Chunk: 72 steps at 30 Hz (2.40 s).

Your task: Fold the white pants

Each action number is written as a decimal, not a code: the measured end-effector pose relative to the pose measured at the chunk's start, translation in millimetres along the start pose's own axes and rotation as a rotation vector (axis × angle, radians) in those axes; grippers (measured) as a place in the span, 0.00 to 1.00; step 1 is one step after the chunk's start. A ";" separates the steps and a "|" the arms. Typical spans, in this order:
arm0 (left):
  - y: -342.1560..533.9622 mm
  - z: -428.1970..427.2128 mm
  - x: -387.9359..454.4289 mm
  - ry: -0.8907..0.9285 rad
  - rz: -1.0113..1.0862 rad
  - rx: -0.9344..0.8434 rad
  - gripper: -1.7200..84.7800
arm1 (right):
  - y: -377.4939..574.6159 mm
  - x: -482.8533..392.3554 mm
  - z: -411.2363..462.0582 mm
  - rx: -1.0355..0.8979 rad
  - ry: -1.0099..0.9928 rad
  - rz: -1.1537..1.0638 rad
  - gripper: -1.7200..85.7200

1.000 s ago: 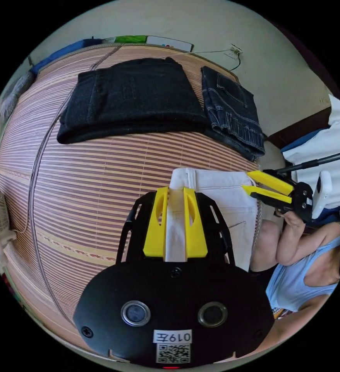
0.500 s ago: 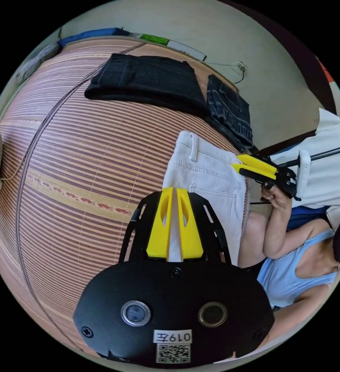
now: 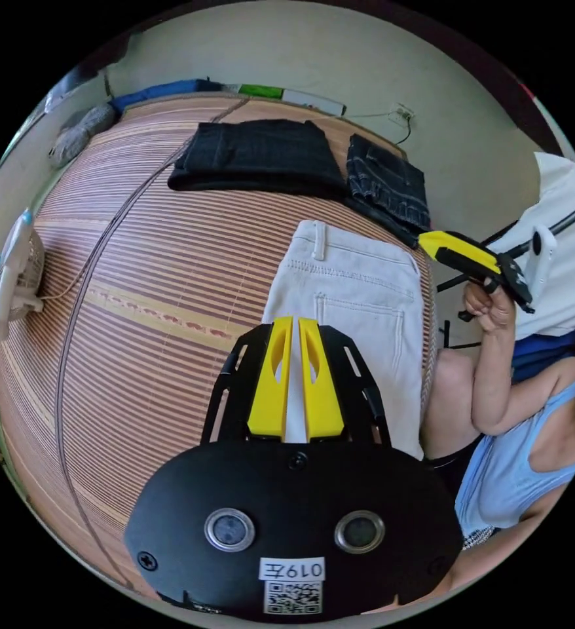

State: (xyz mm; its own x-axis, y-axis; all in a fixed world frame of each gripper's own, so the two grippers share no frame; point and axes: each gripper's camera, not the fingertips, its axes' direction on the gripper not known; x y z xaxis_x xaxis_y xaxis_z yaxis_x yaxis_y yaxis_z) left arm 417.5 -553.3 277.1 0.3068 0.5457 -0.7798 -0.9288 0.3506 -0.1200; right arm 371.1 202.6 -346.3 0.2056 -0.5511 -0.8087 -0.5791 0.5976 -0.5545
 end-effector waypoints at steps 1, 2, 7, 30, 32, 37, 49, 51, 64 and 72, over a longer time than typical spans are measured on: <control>17.9 -6.8 -2.2 0.032 -0.019 0.015 0.04 | -2.9 -6.2 6.3 -0.007 -0.137 -0.032 0.03; 35.3 -10.9 -5.0 0.060 -0.035 0.011 0.04 | -5.7 -12.3 15.2 -0.033 -0.242 -0.061 0.03; 102.5 -21.9 -19.9 0.023 -0.132 -0.036 0.04 | -10.7 -40.2 52.7 -0.245 -0.116 -0.169 0.01; 203.5 -49.8 -63.6 -0.044 -0.329 0.059 0.03 | -34.9 -38.9 81.7 -0.395 -0.031 -0.182 0.01; 224.1 -56.1 -65.2 0.004 -0.341 0.075 0.04 | -38.2 -36.9 82.9 -0.397 -0.041 -0.175 0.01; 256.8 -64.2 -69.8 -0.056 -0.362 0.030 0.06 | -44.9 -44.3 86.7 -0.407 -0.001 -0.188 0.01; 260.2 -60.1 -111.6 0.035 -0.310 -0.129 0.08 | -59.7 -45.1 90.5 -0.411 -0.001 -0.163 0.01; 260.4 -56.7 -111.2 0.025 -0.297 -0.134 0.06 | -61.8 -45.6 90.8 -0.413 0.001 -0.166 0.01; 349.9 -100.3 -99.9 -0.033 -0.323 -0.018 0.04 | -73.7 -49.6 91.2 -0.429 0.002 -0.153 0.01; 409.2 -93.5 -97.4 -0.042 -0.359 -0.114 0.06 | -75.4 -61.2 87.9 -0.427 0.030 -0.151 0.01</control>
State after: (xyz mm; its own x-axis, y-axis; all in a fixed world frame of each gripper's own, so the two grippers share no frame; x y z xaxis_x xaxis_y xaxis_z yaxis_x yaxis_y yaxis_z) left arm -11.8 -534.1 246.5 0.6228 0.4350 -0.6504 -0.7772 0.4394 -0.4503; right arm 471.5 242.4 -272.2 0.2932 -0.6344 -0.7152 -0.8191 0.2191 -0.5302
